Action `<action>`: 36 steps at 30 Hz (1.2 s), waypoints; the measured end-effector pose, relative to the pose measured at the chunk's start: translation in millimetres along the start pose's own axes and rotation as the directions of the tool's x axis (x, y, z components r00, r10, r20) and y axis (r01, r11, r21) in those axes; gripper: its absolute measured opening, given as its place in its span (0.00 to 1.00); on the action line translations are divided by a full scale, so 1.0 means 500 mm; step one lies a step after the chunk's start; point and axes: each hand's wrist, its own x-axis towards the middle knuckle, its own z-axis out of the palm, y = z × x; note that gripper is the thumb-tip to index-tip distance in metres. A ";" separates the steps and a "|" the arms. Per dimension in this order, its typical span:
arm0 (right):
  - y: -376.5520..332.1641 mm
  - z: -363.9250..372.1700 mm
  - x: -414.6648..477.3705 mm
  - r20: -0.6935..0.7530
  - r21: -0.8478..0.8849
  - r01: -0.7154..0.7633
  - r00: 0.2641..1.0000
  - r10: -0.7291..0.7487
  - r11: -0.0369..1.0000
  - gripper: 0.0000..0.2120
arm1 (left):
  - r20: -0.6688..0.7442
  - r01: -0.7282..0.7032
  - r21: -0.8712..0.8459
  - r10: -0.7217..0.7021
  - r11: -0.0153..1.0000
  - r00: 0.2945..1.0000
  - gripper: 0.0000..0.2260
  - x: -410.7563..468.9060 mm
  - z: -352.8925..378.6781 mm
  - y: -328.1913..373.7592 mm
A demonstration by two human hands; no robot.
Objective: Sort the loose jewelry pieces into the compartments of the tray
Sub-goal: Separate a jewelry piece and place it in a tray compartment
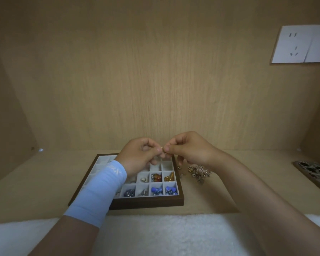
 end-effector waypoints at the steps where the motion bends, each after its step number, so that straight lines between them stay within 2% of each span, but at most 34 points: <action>1: -0.003 0.004 0.000 -0.003 0.002 0.016 1.000 -0.016 1.000 0.05 | 0.007 -0.004 0.006 0.004 1.000 1.000 0.03 -0.008 -0.006 -0.002; 7: -0.012 0.085 0.003 0.090 0.012 0.104 0.990 -0.105 0.994 0.03 | 0.009 0.014 0.046 -0.014 0.999 1.000 0.01 -0.063 -0.075 -0.030; 12: -0.029 0.154 0.017 0.127 0.039 0.145 0.981 -0.149 0.989 0.03 | -0.025 0.037 -0.110 -0.040 0.993 0.999 0.09 -0.112 -0.130 -0.060; 15: -0.045 0.183 0.032 0.171 0.001 0.129 0.977 -0.127 0.992 0.01 | -0.059 0.067 -0.109 -0.074 0.992 0.996 0.06 -0.125 -0.154 -0.073; 17: -0.055 0.197 0.041 0.200 0.018 0.108 0.974 -0.109 0.994 0.04 | -0.100 0.096 -0.098 -0.106 0.991 0.989 0.03 -0.126 -0.169 -0.079; 21: -0.065 0.227 0.063 0.155 -0.025 0.156 0.977 -0.150 0.987 0.04 | -0.137 0.138 -0.116 -0.154 0.984 0.979 0.04 -0.124 -0.190 -0.083; 26: -0.063 0.254 0.069 0.224 -0.085 0.202 0.958 -0.179 0.976 0.01 | -0.112 0.139 0.168 -0.121 0.976 0.986 0.08 -0.136 -0.231 -0.083; 30: -0.060 0.273 0.062 0.305 -0.391 0.261 0.941 -0.144 0.883 0.01 | -0.067 0.174 0.473 -0.162 0.863 0.985 0.03 -0.145 -0.244 -0.085; 32: -0.063 0.288 0.057 0.347 -0.467 0.295 0.928 -0.134 0.834 0.01 | -0.044 0.166 0.516 -0.168 0.840 0.985 0.02 -0.146 -0.242 -0.085; 36: -0.071 0.307 0.054 0.353 -0.565 0.346 0.922 -0.160 0.749 0.03 | -0.028 0.149 0.582 -0.163 0.800 0.986 0.06 -0.147 -0.236 -0.083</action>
